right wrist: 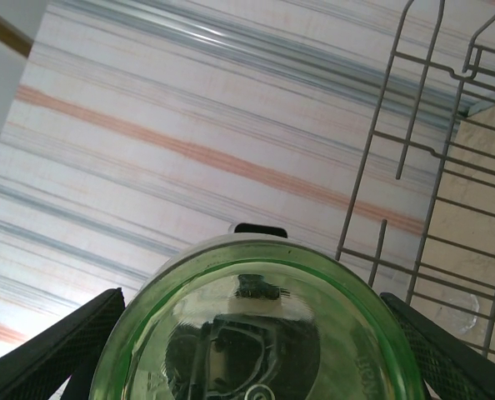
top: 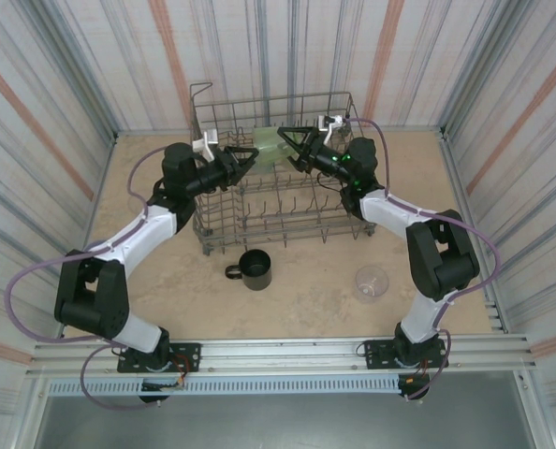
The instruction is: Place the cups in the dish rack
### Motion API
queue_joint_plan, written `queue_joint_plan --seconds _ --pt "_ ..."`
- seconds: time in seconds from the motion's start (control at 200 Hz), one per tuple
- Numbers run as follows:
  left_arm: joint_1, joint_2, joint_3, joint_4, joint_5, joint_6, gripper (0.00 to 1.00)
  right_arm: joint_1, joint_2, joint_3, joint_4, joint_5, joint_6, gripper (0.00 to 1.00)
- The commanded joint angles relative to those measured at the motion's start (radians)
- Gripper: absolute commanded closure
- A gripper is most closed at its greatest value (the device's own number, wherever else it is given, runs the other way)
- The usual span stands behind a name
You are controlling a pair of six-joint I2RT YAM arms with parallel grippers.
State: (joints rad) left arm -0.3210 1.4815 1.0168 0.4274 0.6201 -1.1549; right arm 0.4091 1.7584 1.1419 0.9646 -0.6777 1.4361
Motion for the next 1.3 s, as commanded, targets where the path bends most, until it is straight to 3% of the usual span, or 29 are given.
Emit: queue_joint_plan --seconds 0.0,0.175,0.436,0.967,1.298 --pt "-0.002 -0.062 0.040 -0.086 -0.034 0.077 0.46 -0.014 -0.038 -0.012 0.017 0.011 -0.008 0.48" --pt "-0.001 -0.112 0.061 -0.203 -0.052 0.143 0.26 -0.035 -0.091 -0.026 -0.093 0.005 -0.084 0.48" --pt "0.030 -0.205 0.082 -0.378 -0.091 0.248 0.01 -0.051 -0.182 0.032 -0.459 0.016 -0.356 0.48" --pt "0.114 -0.328 0.095 -0.615 -0.147 0.388 0.01 -0.069 -0.272 0.122 -0.875 0.141 -0.699 0.48" --pt "0.154 -0.361 0.070 -0.640 -0.154 0.394 0.02 -0.078 -0.257 0.215 -1.067 0.244 -0.882 0.48"
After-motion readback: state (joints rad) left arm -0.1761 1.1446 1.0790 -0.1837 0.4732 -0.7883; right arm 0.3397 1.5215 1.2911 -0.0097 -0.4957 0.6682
